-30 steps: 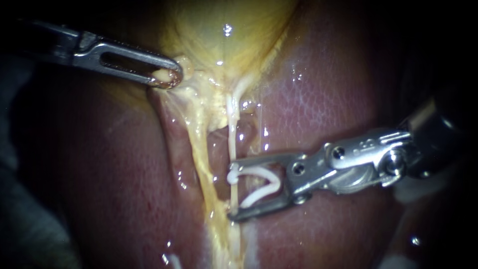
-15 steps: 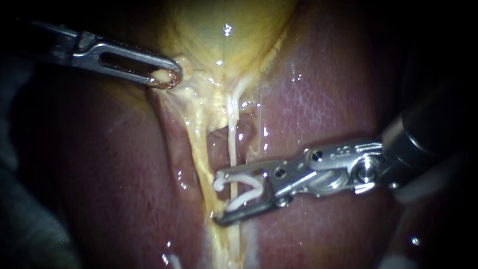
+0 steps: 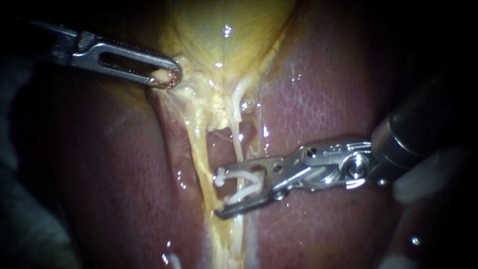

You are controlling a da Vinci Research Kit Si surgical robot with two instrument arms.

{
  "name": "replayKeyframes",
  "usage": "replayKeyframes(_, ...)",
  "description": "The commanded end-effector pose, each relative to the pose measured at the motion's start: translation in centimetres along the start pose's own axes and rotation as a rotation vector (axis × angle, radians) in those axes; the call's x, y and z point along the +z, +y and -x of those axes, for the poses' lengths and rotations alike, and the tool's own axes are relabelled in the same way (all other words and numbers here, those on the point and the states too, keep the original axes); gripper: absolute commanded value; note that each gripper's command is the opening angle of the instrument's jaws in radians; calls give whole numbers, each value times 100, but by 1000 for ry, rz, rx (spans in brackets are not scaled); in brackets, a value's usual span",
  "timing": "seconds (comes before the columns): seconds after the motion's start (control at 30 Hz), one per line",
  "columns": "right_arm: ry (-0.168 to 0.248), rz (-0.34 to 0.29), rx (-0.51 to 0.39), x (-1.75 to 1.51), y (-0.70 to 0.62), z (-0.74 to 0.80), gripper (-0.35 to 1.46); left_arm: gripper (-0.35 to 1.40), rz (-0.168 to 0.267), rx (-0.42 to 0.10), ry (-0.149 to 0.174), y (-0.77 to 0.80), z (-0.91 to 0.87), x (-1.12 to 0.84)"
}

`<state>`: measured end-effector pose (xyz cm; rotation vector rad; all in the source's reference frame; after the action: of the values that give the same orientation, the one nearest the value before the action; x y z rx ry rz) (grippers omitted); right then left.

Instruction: Clipping first clip left tube

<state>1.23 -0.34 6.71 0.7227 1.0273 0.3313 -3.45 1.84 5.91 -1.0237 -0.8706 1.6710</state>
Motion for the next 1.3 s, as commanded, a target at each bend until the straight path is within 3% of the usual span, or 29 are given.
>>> replayKeyframes(0.03,8,-1,-1,0,1,1,50,-35,0,0,0,0,0,0)
replayKeyframes(0.57,102,-100,69,23,7,-11,49,-35,-2,0,2,0,-1,1)
replayKeyframes(0.93,188,-176,122,45,2,-23,48,-35,-2,-1,2,0,-1,0)
replayKeyframes(1.13,190,-173,120,61,1,-27,48,-35,-2,-1,2,0,-1,0)
replayKeyframes(1.3,182,-184,116,73,1,-23,48,-35,-4,-1,4,0,-1,0)
